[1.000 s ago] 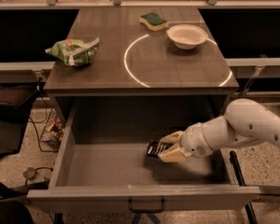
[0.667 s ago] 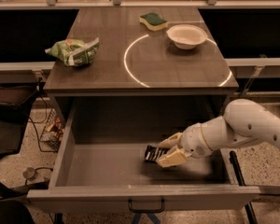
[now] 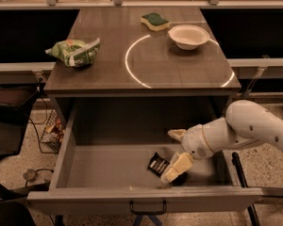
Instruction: Place rxbar chocolate into top drawer
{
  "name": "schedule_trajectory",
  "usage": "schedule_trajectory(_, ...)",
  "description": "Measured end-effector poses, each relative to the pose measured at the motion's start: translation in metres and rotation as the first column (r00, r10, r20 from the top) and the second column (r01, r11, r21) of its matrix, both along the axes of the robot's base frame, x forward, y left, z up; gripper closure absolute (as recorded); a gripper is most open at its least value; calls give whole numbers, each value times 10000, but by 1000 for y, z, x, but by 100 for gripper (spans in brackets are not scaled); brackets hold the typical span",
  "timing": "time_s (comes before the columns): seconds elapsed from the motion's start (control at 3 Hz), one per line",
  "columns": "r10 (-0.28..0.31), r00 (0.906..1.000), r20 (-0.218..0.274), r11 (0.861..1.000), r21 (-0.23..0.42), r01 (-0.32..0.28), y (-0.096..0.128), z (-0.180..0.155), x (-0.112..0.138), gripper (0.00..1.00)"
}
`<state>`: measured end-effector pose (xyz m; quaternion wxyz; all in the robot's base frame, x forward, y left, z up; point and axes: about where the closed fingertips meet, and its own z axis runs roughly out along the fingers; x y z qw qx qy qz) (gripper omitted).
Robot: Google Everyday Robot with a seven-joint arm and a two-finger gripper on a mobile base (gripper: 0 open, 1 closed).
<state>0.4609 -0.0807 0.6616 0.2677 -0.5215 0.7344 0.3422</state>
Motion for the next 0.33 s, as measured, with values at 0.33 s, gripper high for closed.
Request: schedule_trajectory(0.33, 0, 10000, 0, 10000, 0, 0, 0, 0, 0, 0)
